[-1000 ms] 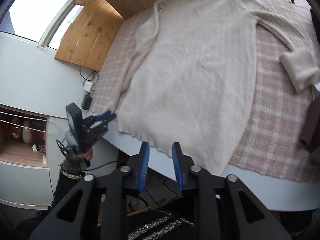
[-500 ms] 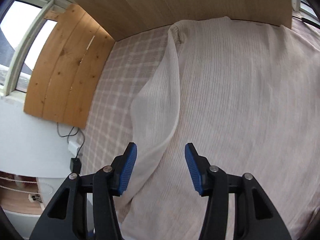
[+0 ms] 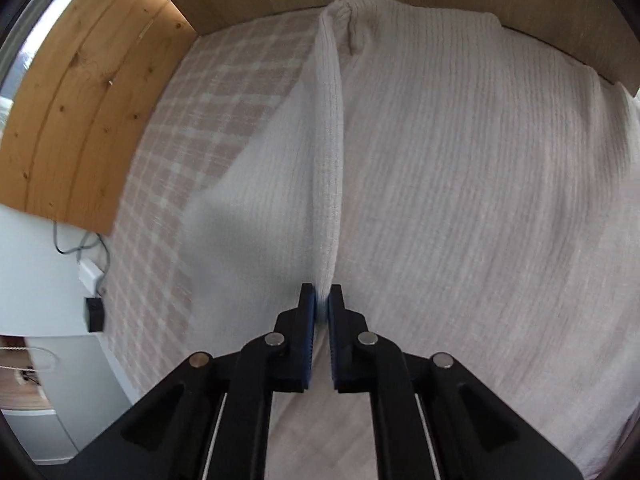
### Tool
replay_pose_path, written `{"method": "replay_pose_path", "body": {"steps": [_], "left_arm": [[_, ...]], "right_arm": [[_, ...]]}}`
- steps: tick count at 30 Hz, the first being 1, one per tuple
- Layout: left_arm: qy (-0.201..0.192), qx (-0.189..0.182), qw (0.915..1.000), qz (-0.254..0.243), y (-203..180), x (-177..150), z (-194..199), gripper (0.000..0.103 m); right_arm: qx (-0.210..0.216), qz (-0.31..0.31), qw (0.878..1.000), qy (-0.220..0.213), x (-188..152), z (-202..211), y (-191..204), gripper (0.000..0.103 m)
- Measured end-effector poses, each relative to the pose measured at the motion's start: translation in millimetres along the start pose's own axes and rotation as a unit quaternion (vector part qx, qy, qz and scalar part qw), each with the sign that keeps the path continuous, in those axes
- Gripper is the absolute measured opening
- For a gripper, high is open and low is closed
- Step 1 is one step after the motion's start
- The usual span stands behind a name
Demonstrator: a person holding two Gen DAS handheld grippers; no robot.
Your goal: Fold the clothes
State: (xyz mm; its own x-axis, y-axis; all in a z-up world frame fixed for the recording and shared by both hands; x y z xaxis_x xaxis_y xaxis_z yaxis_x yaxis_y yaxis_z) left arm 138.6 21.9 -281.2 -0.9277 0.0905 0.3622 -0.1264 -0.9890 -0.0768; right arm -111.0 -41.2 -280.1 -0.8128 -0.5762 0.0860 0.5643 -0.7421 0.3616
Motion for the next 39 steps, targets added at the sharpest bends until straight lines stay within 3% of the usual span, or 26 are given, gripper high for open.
{"method": "replay_pose_path", "body": {"steps": [5, 7, 9, 13, 17, 20, 23, 28, 32, 35, 39], "left_arm": [[-0.03, -0.007, 0.9968, 0.073, 33.3, 3.1, 19.6, 0.008], [-0.04, 0.001, 0.9939, 0.103, 50.7, 7.4, 18.7, 0.006], [-0.035, 0.011, 0.9944, 0.099, 54.6, 12.5, 5.9, 0.006], [-0.019, 0.029, 0.9957, 0.086, 59.2, 20.5, -22.6, 0.01], [-0.013, 0.027, 0.9949, 0.096, 69.0, 18.7, -27.0, 0.011], [-0.04, 0.021, 0.9952, 0.087, 67.4, 20.6, -2.8, 0.01], [-0.068, -0.002, 0.9953, 0.069, 55.5, 25.0, 20.6, 0.01], [-0.096, -0.072, 0.9928, -0.006, -10.3, 46.3, 30.6, 0.008], [-0.103, -0.121, 0.9859, -0.053, -90.6, 83.9, 24.2, 0.011], [-0.11, -0.155, 0.9779, -0.088, -155.7, 113.8, 18.9, 0.014], [-0.118, -0.183, 0.9663, -0.137, -260.0, 154.3, 0.2, 0.027]], "right_arm": [[0.039, 0.042, 0.998, -0.03, -32.0, 29.0, 16.6, 0.016], [0.078, 0.07, 0.994, -0.018, -57.8, 31.7, 36.6, 0.016], [0.097, 0.108, 0.989, 0.0, -86.6, 26.2, 60.6, 0.016], [0.068, 0.16, 0.984, 0.027, -124.6, -5.5, 87.5, 0.016], [0.072, 0.134, 0.988, 0.019, -131.6, -13.0, 85.6, 0.016], [0.119, 0.101, 0.988, -0.002, -140.3, 23.3, 78.2, 0.016], [0.114, 0.066, 0.99, -0.051, -164.2, 82.2, 43.2, 0.016], [0.089, -0.021, 0.986, -0.139, -219.9, 204.2, -56.3, 0.023], [0.028, -0.071, 0.975, -0.207, -262.7, 292.9, -140.5, 0.026], [0.009, -0.105, 0.965, -0.24, -286.7, 333.7, -198.9, 0.027], [0.022, -0.134, 0.96, -0.246, -301.7, 349.6, -260.1, 0.027]]}}
Point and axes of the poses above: each gripper's, at about its wrist camera, not at the fingertips, and z roughly against the way its jaws point, y to its left, x to its top, the point moved 7 cm from there along -z, roughly the way its jaws point, and after that the axes turned 2 degrees about y, right-handed, at the moved point
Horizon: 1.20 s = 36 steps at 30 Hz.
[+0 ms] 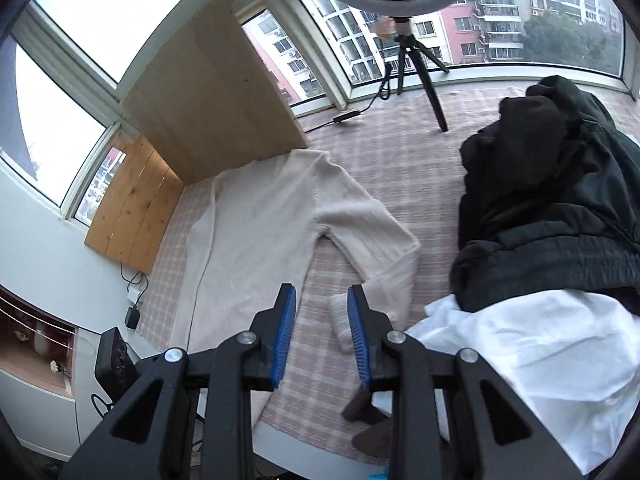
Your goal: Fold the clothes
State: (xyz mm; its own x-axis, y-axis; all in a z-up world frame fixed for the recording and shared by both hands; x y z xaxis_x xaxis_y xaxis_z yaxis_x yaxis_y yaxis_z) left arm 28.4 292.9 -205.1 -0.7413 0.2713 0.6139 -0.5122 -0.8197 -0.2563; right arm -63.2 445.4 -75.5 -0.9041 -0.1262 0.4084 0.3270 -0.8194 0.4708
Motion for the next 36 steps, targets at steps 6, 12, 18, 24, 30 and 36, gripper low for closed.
{"method": "replay_pose_path", "body": {"steps": [6, 12, 18, 24, 30, 36], "left_arm": [[0.053, 0.003, 0.9976, -0.045, -52.2, 36.2, -103.5, 0.029], [0.091, 0.064, 0.9932, -0.033, -37.1, 39.7, -148.5, 0.014], [0.037, 0.063, 0.9964, 0.042, -23.3, 45.9, -97.5, 0.005], [-0.058, 0.08, 0.987, 0.127, -11.7, 22.8, 14.5, 0.005], [-0.09, 0.08, 0.9738, 0.193, -5.2, -20.2, 46.8, 0.005], [-0.08, 0.082, 0.9697, 0.216, -7.7, -50.3, 36.0, 0.005]], "right_arm": [[0.02, -0.013, 1.0, 0.014, 8.3, 3.7, -49.2, 0.027], [0.038, 0.008, 0.998, 0.039, 13.4, -7.4, -60.1, 0.027], [0.039, 0.033, 0.996, 0.071, 40.7, -44.4, -51.6, 0.029], [-0.041, 0.089, 0.986, 0.136, 73.7, -143.6, -40.7, 0.032], [-0.068, 0.087, 0.976, 0.187, 89.5, -233.6, -38.4, 0.033], [-0.032, 0.033, 0.976, 0.213, 91.7, -273.5, -32.0, 0.032]]}}
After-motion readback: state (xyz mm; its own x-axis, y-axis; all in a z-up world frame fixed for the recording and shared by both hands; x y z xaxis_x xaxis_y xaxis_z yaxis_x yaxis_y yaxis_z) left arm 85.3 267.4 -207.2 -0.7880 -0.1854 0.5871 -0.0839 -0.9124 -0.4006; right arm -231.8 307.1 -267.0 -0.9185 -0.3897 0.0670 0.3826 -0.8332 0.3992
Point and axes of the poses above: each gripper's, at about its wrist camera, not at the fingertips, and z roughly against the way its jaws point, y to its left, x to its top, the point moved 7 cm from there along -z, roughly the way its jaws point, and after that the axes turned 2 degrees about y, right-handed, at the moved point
